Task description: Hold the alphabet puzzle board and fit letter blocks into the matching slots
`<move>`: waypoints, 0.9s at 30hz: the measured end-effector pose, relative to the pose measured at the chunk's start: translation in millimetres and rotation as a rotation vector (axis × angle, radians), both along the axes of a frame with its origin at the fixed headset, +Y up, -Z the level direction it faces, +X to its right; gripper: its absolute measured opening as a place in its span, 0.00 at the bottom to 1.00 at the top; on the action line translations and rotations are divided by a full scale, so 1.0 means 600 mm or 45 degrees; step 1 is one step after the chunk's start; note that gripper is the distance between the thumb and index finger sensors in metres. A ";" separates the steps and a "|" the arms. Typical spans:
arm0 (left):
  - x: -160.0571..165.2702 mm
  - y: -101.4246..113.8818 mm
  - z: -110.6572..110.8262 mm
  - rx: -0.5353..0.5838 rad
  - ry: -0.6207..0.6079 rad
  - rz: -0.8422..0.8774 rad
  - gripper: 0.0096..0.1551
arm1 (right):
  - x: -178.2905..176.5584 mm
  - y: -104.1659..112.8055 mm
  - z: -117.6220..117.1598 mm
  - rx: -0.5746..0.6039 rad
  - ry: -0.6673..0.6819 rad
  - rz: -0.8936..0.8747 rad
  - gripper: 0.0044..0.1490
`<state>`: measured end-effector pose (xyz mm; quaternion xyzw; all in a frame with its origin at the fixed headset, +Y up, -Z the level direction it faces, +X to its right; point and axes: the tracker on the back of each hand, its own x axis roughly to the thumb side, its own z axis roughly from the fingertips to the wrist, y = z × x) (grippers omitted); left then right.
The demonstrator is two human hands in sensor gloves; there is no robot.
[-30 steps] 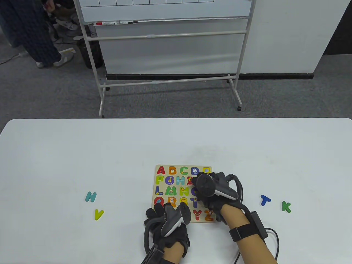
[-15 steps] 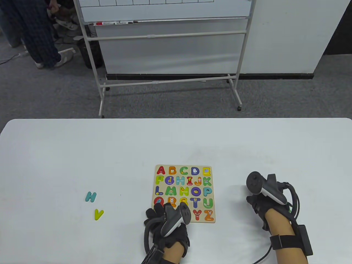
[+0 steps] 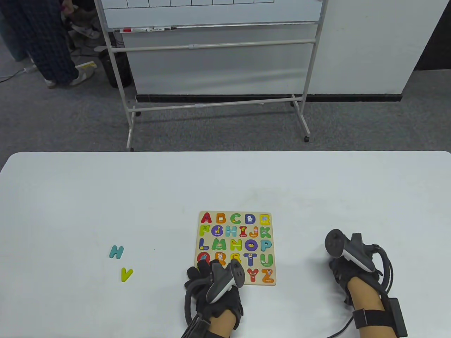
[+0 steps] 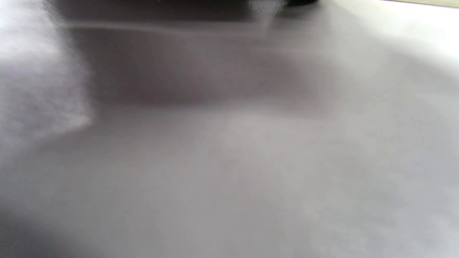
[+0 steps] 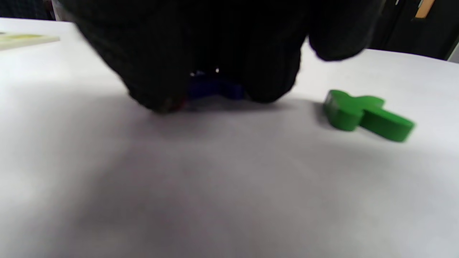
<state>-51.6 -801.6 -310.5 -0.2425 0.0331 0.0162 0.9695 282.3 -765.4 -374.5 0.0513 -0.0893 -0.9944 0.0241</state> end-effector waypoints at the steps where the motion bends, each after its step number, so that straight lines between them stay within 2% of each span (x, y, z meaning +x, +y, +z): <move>1: 0.000 0.000 0.000 0.000 0.000 0.000 0.48 | 0.000 -0.001 0.001 0.017 0.004 -0.004 0.41; 10: 0.000 0.000 0.000 -0.004 0.001 0.004 0.49 | 0.003 -0.004 0.001 0.069 0.031 -0.005 0.39; 12: 0.000 0.000 0.000 -0.004 0.003 0.008 0.49 | 0.002 -0.006 0.000 0.109 0.045 0.026 0.35; 20: -0.001 0.000 0.000 -0.004 0.003 0.009 0.49 | 0.002 -0.009 0.004 0.192 0.009 0.018 0.35; 27: -0.001 0.000 0.000 -0.003 0.007 0.011 0.49 | -0.025 0.003 0.007 0.299 0.130 -0.058 0.34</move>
